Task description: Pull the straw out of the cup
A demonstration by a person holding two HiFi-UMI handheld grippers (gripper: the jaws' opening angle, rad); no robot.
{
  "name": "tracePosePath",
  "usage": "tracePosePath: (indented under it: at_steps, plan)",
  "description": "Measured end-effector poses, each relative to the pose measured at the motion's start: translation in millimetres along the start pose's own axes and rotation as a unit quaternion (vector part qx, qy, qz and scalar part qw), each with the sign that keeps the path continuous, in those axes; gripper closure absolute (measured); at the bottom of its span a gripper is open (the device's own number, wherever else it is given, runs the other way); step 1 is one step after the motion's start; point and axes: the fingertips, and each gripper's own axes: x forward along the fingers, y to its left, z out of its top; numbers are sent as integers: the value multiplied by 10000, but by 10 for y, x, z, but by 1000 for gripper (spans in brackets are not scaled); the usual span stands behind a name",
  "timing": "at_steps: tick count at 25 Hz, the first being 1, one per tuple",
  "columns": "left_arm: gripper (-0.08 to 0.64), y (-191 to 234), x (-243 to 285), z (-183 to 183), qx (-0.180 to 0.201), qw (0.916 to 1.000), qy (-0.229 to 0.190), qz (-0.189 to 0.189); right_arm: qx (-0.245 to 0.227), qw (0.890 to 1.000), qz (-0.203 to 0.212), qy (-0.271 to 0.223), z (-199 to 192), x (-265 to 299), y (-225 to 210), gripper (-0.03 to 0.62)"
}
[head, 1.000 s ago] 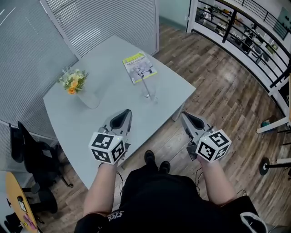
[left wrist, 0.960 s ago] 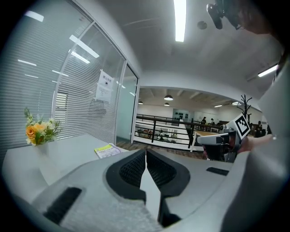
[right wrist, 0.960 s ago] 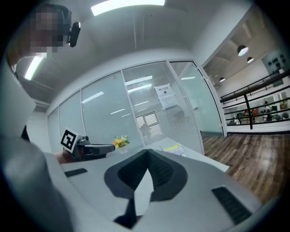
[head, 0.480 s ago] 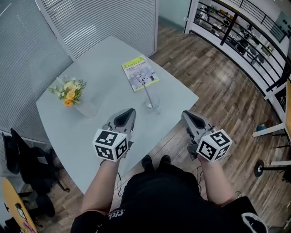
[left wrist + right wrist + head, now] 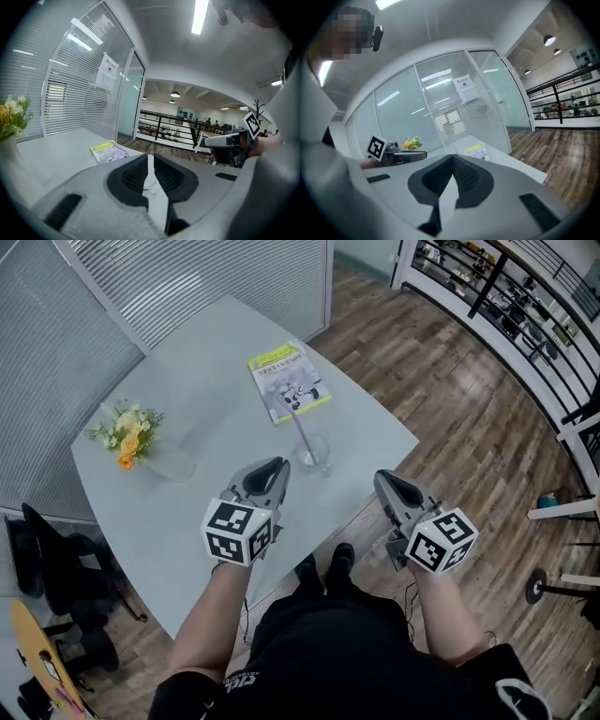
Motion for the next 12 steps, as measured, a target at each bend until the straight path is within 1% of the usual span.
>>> tracePosePath:
  at_steps: [3,7,12]
  plan:
    - [486,33,159,-42,6,10000,64,-59,90,9999,91,78,-83,100,-41,586]
    - [417,61,376,-129,9,9997,182,-155,148,9996,166,197,-167,242,-93,586]
    - [362,147,595,-259,-217,9992,258,-235,189,9991,229,311,-256,363,-92,586]
